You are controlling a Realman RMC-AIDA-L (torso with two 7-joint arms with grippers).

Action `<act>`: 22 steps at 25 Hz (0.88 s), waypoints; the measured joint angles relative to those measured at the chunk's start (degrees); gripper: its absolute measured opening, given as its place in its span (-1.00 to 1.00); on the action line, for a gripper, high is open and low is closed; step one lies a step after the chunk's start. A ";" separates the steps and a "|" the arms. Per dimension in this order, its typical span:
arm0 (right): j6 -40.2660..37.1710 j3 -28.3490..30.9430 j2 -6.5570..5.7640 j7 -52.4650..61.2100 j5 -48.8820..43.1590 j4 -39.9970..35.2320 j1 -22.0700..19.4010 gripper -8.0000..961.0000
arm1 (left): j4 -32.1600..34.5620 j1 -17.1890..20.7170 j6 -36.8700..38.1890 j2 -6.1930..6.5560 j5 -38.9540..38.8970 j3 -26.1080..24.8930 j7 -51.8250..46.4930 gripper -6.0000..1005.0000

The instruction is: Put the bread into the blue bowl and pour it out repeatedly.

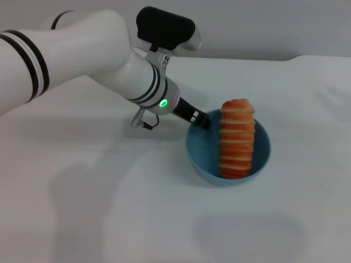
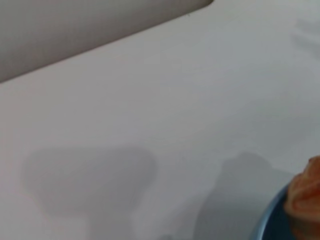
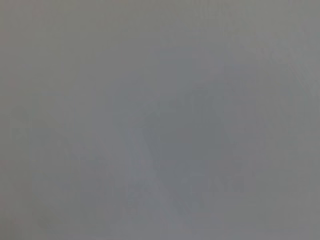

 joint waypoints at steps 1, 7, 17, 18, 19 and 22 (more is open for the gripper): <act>0.44 0.00 0.01 -1.29 0.34 0.57 0.12 0.14 | 0.24 0.03 -0.12 0.16 0.09 -0.17 -0.01 -0.50; 4.20 -0.54 0.20 -12.46 2.88 5.58 0.86 0.14 | 4.40 1.51 -1.74 0.62 3.02 -4.12 0.50 0.02; 13.81 -0.03 0.45 -34.11 12.44 16.40 2.09 0.22 | 15.44 15.08 -28.20 -0.01 7.12 -5.96 0.41 0.56; 14.28 -0.03 0.45 -39.20 16.38 18.60 2.03 0.23 | 15.64 16.05 -30.44 -0.08 7.00 -5.64 0.27 0.59; 14.55 -0.03 0.45 -44.68 20.42 21.10 2.03 0.24 | 15.60 17.16 -32.71 -0.11 6.62 -5.17 0.09 0.63; 14.87 -0.01 0.37 -56.96 29.24 26.99 2.24 0.28 | 13.72 18.27 -37.11 -0.14 5.08 -3.63 -0.01 0.72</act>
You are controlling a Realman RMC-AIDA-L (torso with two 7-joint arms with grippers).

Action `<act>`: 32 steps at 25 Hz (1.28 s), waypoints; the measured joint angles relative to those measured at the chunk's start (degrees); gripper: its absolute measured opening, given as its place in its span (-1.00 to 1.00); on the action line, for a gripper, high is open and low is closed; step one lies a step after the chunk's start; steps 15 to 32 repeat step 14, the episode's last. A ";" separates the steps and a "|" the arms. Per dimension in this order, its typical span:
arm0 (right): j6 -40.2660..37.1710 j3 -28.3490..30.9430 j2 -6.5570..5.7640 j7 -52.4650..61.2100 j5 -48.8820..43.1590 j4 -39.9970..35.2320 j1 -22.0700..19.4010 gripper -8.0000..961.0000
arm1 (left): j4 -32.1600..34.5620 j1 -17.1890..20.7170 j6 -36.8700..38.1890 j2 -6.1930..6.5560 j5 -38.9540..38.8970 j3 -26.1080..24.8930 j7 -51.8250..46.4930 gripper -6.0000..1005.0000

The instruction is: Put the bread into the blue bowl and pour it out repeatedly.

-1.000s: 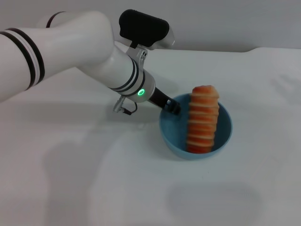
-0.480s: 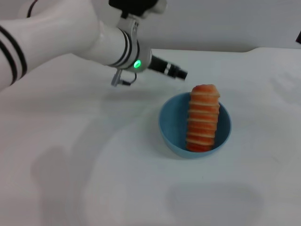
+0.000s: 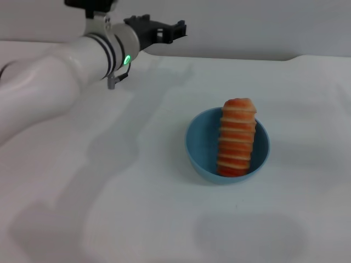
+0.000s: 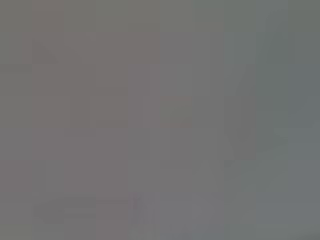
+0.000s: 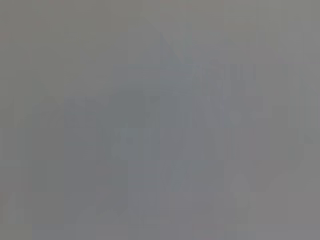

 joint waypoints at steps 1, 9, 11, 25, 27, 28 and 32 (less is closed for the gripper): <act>0.04 0.01 0.00 -2.69 1.88 1.44 0.03 0.28 | -0.95 0.23 -1.97 0.00 -0.71 0.94 0.00 0.72; -5.90 0.01 0.10 -17.60 15.74 12.89 -1.13 0.28 | -4.60 4.97 -26.63 -0.21 -8.93 18.45 -0.08 0.71; -6.28 0.01 0.10 -22.15 20.51 16.06 -0.89 0.28 | -6.10 5.68 -33.63 -0.37 -10.70 23.52 -0.33 0.71; -6.34 0.00 0.13 -24.94 23.62 18.35 -0.63 0.28 | -7.28 5.90 -36.83 -0.32 -12.24 27.13 -1.58 0.71; -6.34 0.00 0.13 -24.94 23.62 18.35 -0.63 0.28 | -7.28 5.90 -36.83 -0.32 -12.24 27.13 -1.58 0.71; -6.34 0.00 0.13 -24.94 23.62 18.35 -0.63 0.28 | -7.28 5.90 -36.83 -0.32 -12.24 27.13 -1.58 0.71; -6.34 0.00 0.13 -24.94 23.62 18.35 -0.63 0.28 | -7.28 5.90 -36.83 -0.32 -12.24 27.13 -1.58 0.71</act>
